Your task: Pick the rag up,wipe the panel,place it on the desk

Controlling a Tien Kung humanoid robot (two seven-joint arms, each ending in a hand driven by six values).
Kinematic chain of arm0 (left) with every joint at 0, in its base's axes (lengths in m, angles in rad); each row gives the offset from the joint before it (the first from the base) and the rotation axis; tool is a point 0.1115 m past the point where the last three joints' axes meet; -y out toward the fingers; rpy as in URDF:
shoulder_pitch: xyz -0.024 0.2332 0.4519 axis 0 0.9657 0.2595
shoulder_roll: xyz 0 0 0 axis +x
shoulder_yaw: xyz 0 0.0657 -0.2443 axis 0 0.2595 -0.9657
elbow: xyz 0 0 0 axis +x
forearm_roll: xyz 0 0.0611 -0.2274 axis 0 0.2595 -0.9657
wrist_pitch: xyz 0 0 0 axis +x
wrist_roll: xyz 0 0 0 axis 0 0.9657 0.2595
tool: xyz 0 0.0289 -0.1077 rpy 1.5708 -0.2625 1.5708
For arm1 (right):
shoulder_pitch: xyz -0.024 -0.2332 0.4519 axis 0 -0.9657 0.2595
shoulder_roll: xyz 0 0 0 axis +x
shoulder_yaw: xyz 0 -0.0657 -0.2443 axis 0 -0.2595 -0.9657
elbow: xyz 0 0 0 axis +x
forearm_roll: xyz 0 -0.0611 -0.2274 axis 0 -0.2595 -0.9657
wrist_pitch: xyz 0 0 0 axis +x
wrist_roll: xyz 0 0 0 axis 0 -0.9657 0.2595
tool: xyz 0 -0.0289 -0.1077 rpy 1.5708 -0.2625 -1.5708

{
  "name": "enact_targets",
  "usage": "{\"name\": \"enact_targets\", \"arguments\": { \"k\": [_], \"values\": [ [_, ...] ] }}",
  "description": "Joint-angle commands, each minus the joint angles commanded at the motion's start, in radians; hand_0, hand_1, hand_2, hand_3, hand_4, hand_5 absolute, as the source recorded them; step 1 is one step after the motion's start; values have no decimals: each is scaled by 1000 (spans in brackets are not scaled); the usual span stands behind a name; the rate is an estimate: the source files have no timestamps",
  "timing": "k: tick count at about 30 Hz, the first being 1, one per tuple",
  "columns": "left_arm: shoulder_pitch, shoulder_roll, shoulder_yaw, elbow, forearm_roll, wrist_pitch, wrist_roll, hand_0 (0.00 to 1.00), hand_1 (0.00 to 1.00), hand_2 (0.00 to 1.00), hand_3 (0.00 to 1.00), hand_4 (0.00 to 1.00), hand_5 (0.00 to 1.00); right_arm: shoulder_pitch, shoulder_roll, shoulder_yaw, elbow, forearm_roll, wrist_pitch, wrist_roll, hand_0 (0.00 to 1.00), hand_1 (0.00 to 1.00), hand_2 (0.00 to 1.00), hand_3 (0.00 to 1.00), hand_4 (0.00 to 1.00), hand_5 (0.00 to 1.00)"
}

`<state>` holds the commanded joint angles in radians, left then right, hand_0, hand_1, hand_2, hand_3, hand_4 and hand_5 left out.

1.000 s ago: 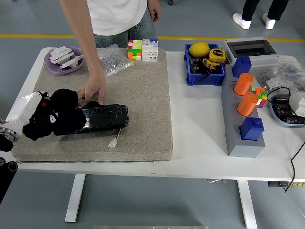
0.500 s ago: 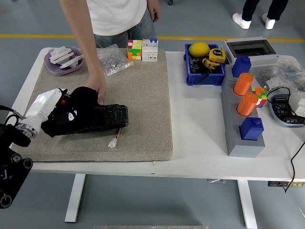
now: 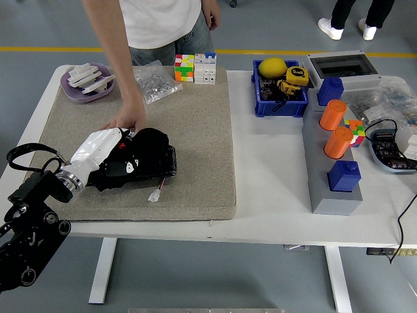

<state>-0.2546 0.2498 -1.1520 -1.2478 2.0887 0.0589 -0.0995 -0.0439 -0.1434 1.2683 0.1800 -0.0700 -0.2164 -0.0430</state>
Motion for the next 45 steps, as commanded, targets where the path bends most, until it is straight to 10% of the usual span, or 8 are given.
{"name": "enact_targets", "arguments": {
  "k": [18,45],
  "values": [
    [-42,-19,109,-38,-7,-3,16,298,328,518,484,586,2,3,-3,7,0,-9,-2,-1,769,660,669,616,998,478],
    [26,-1,-103,30,23,3,9,304,329,518,488,595,2,-2,-4,8,0,-11,-2,-2,769,660,669,613,998,478]
  ]
}}
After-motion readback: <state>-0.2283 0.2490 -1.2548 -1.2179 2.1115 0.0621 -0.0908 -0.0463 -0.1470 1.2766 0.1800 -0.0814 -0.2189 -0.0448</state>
